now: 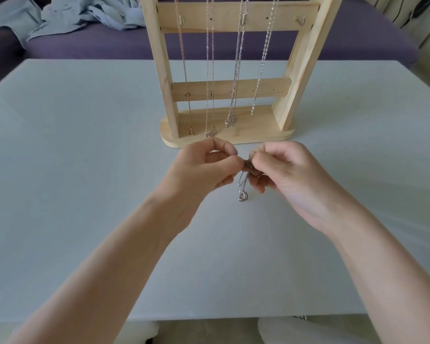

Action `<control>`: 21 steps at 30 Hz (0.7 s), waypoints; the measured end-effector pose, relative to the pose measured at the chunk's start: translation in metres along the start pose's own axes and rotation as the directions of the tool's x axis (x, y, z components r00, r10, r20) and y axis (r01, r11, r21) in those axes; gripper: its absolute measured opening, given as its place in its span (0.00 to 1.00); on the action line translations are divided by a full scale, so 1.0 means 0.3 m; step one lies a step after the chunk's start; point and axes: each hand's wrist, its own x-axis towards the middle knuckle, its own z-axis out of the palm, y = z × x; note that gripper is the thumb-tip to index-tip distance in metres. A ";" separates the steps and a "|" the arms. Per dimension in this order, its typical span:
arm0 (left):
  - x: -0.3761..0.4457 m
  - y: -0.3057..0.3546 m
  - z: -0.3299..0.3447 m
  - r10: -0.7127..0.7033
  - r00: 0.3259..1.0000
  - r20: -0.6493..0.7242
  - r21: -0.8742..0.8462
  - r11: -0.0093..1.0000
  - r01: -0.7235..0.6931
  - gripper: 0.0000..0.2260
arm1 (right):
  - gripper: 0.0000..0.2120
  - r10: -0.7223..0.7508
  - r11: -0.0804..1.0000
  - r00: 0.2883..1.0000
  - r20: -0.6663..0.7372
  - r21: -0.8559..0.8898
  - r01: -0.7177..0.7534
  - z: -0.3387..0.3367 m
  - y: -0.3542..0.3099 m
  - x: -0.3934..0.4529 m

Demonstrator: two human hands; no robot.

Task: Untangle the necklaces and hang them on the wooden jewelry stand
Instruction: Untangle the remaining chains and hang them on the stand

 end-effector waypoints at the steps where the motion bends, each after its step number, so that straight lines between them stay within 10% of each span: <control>1: -0.001 -0.001 0.003 -0.001 1.000 0.014 0.031 1.000 0.001 0.08 | 0.11 -0.002 1.000 1.000 -0.014 -0.008 0.002 0.000 0.001 0.001; 5: -0.003 -0.015 0.015 0.052 0.998 0.029 0.258 0.964 -0.058 0.05 | 0.06 -0.031 0.986 0.996 -0.081 -0.168 0.018 -0.003 0.005 0.004; 11: -0.004 0.002 -0.012 -0.037 0.999 0.022 -0.001 0.999 0.037 0.07 | 0.06 -0.088 0.996 0.992 -0.090 -0.001 0.088 -0.033 -0.011 -0.003; 21: -0.003 0.004 -0.018 -0.038 0.999 0.012 0.016 0.999 0.037 0.08 | 0.09 -0.260 0.930 0.966 0.014 -0.267 0.254 -0.027 -0.014 -0.006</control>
